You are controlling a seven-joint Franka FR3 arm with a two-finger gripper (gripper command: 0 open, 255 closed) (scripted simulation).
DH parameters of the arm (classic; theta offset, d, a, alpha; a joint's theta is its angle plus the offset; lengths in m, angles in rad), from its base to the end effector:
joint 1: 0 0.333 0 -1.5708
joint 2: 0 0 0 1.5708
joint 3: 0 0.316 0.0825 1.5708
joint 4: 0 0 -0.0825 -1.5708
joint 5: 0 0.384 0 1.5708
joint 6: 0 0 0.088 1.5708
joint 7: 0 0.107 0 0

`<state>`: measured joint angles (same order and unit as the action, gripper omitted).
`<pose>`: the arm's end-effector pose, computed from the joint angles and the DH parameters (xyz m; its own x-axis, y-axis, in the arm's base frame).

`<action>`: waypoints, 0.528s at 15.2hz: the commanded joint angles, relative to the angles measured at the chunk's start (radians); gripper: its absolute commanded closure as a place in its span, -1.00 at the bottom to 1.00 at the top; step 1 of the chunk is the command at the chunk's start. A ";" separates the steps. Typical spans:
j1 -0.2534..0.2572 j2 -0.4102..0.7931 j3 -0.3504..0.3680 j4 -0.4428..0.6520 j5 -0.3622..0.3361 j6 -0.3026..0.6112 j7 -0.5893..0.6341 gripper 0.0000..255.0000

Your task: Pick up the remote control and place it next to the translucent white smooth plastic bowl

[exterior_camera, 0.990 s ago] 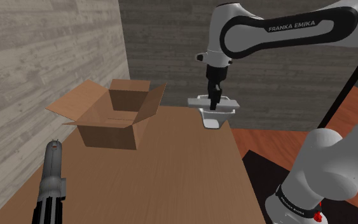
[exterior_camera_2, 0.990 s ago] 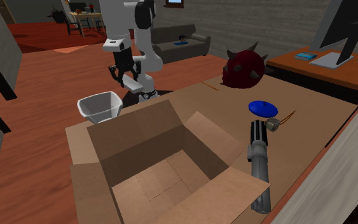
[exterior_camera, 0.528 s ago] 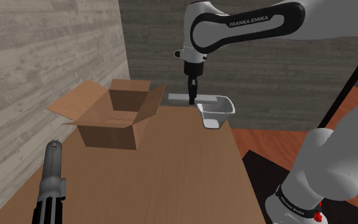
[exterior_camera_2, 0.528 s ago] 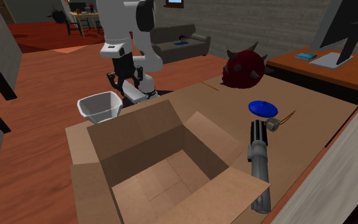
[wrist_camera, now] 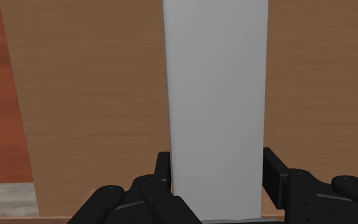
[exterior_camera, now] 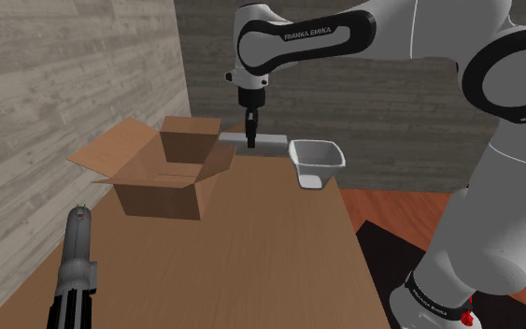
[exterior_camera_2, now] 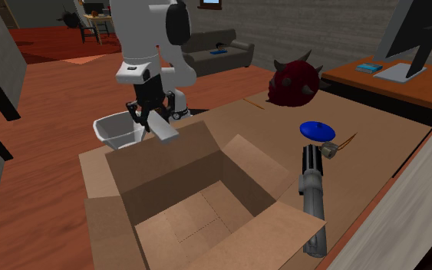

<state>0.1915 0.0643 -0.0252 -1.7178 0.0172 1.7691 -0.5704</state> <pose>0.5737 0.0982 0.5351 0.7430 0.6693 -0.0027 0.6691 -0.7429 -0.0198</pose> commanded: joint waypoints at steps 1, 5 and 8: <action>0.000 0.020 0.000 0.005 0.001 0.016 -0.001 1.00; 0.000 0.023 0.000 -0.045 0.001 0.069 -0.002 1.00; 0.000 0.028 0.000 -0.080 0.001 0.108 -0.003 1.00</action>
<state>0.1911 0.0918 -0.0262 -1.7782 0.0176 1.8598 -0.5712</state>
